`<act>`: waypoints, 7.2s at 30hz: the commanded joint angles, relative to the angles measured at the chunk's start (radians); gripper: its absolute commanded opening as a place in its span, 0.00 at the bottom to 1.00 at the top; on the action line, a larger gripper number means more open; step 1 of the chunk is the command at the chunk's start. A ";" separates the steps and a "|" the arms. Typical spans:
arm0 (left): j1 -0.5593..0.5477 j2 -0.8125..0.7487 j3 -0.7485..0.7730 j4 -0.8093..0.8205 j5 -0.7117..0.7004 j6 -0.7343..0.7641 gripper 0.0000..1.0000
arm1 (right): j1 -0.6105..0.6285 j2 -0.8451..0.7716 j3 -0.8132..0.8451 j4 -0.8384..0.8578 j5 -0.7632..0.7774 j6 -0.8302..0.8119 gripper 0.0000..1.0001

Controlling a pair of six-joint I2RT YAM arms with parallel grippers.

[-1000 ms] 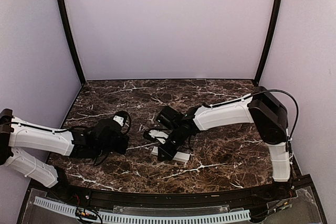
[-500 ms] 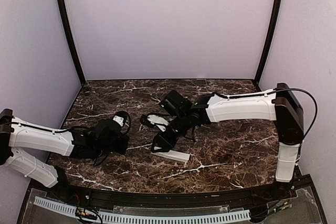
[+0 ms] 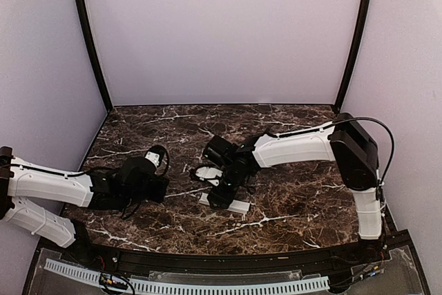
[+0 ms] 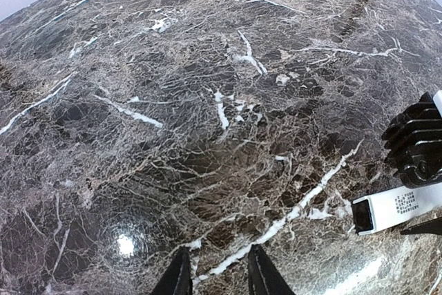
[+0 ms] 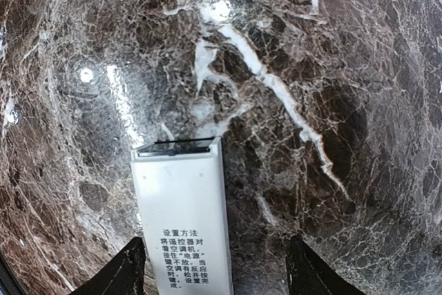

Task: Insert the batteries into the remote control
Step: Pick up the remote control from the center of the board, then pass from the right arm to the left, then pass from the left arm to the right

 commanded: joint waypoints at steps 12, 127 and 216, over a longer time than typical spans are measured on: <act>0.005 -0.004 -0.014 0.006 -0.003 0.012 0.29 | 0.031 0.045 0.056 -0.018 0.037 -0.026 0.53; 0.107 0.668 0.583 0.410 0.702 -0.322 0.47 | -0.233 -0.180 0.021 0.382 0.093 0.650 0.00; -0.179 0.807 0.467 1.518 -0.529 1.940 0.00 | -0.406 -0.432 -0.554 0.921 -0.460 1.251 0.80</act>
